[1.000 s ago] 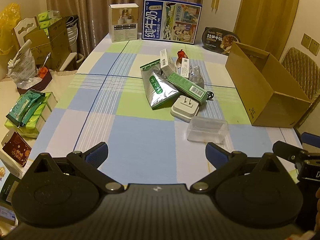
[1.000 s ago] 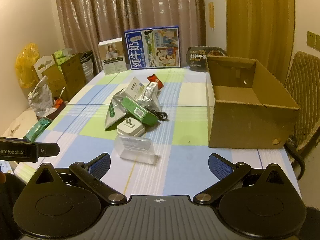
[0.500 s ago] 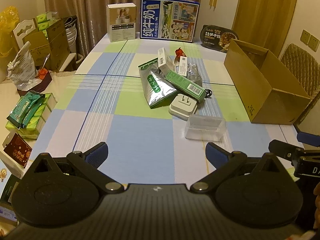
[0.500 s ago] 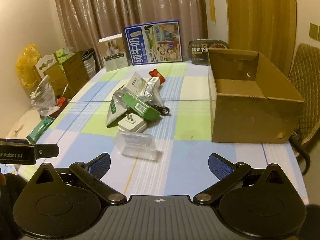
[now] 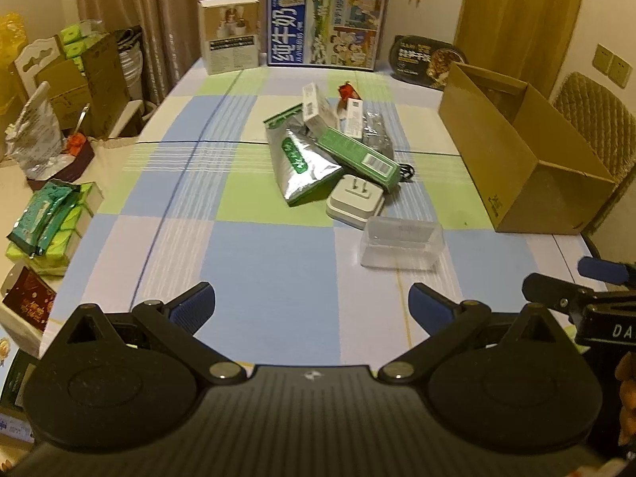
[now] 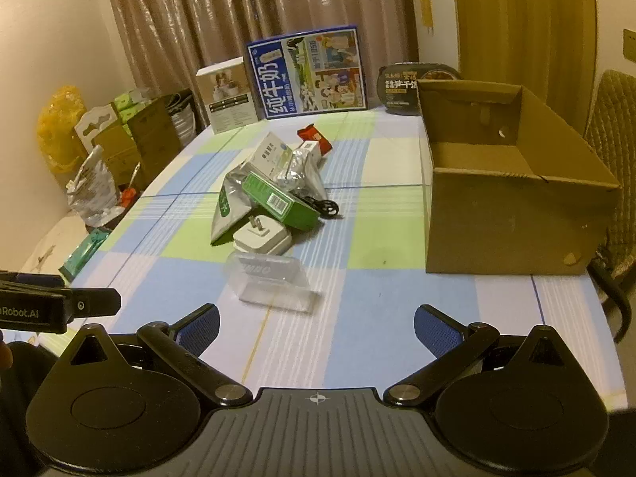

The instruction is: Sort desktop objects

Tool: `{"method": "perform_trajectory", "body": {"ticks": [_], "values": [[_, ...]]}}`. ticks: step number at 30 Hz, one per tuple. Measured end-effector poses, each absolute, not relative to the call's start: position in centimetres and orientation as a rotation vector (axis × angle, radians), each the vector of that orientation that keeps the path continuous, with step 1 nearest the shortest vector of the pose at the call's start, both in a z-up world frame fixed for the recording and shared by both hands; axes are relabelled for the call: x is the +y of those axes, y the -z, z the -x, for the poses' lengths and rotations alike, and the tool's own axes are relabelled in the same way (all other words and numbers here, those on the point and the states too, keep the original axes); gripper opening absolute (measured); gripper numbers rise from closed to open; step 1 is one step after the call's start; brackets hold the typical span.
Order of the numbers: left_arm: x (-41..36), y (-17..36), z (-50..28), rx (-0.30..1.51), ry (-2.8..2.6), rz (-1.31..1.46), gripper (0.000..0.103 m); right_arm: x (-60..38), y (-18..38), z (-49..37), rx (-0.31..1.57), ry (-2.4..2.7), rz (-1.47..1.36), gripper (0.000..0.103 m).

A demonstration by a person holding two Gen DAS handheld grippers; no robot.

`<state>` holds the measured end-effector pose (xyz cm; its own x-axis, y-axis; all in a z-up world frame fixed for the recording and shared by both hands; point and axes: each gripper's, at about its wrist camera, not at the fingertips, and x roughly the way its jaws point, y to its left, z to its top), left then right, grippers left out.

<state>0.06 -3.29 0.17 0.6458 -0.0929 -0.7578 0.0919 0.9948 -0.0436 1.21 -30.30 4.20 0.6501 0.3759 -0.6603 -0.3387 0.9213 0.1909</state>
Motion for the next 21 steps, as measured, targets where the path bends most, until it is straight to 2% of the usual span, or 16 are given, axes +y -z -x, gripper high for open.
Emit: {"method": "perform_trajectory", "body": {"ticks": [7,21], "values": [[-3.6,0.0,-2.0,0.859,0.184,-0.057,0.102,-29.8,-3.7,-3.2,0.73,-0.503,0.026,0.101],[-2.3,3.7,-8.5,0.84,0.397,-0.193,0.102,-23.0,0.7,-7.9,0.667,-0.845,0.504,0.101]]}}
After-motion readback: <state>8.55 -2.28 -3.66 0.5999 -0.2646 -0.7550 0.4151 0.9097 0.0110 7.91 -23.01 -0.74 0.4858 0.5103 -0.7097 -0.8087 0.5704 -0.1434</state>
